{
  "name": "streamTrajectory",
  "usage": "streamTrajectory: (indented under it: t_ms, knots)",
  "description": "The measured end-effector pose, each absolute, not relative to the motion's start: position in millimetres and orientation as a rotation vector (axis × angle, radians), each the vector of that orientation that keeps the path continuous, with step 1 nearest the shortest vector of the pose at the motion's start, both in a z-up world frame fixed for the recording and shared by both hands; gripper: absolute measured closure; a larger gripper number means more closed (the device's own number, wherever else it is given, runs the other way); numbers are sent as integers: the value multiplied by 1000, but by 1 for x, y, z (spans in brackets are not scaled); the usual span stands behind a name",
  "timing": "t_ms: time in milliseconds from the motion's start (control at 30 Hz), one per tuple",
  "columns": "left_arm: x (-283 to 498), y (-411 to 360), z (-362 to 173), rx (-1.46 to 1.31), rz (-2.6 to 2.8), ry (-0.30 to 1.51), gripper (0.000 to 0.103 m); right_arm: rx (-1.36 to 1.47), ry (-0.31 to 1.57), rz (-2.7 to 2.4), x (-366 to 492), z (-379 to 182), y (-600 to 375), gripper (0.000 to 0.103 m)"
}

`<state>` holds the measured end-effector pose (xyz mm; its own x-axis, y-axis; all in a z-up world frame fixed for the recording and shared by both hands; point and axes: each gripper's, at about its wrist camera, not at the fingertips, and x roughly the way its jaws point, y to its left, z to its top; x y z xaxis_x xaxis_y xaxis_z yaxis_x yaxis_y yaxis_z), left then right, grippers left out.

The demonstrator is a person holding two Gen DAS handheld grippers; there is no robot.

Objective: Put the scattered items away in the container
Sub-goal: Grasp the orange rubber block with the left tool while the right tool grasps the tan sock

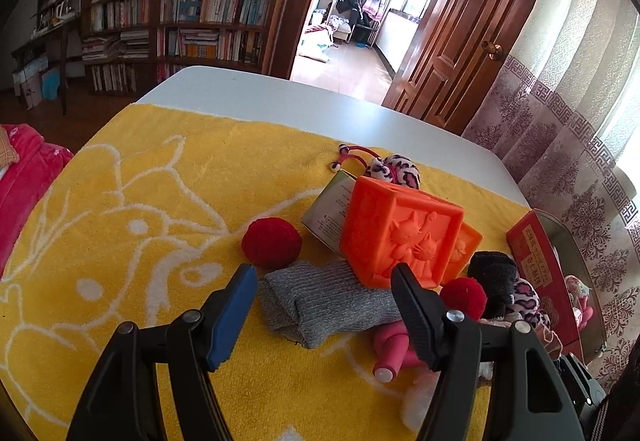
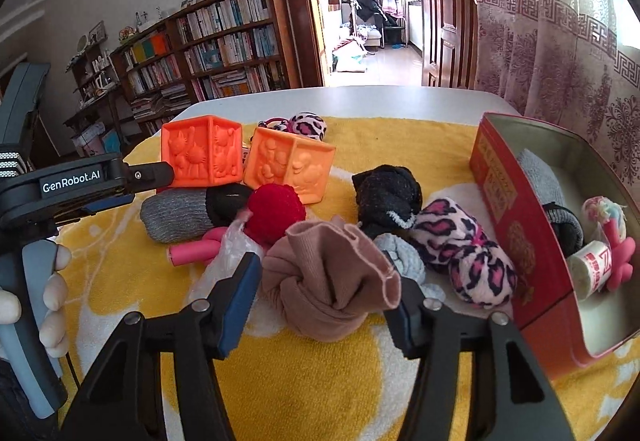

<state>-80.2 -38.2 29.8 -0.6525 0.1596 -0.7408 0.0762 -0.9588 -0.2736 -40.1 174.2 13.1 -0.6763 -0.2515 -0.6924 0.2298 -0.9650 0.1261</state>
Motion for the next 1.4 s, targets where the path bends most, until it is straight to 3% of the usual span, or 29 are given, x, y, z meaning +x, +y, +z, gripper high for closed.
streamTrajectory:
  t_ms: [300, 667, 700, 767, 1100, 1400]
  knots:
    - [-79, -19, 42, -1220, 2777, -368, 32, 1077, -140, -2673, -38, 17, 191, 76]
    - [-121, 18, 40, -1266, 2850, -132, 32, 1044, -216, -2656, -33, 22, 200, 79]
    - [-124, 18, 37, -1277, 2856, -137, 33, 1041, -222, -2656, -33, 22, 201, 79]
    - [-126, 16, 34, -1272, 2841, -175, 45, 1036, -233, -2657, -33, 23, 203, 79]
    - [-111, 5, 47, -1187, 2849, -254, 47, 977, -280, -2672, -30, 29, 211, 79]
    - [-90, 13, 79, -1050, 2842, -263, 47, 889, -336, -2689, -23, 46, 221, 89]
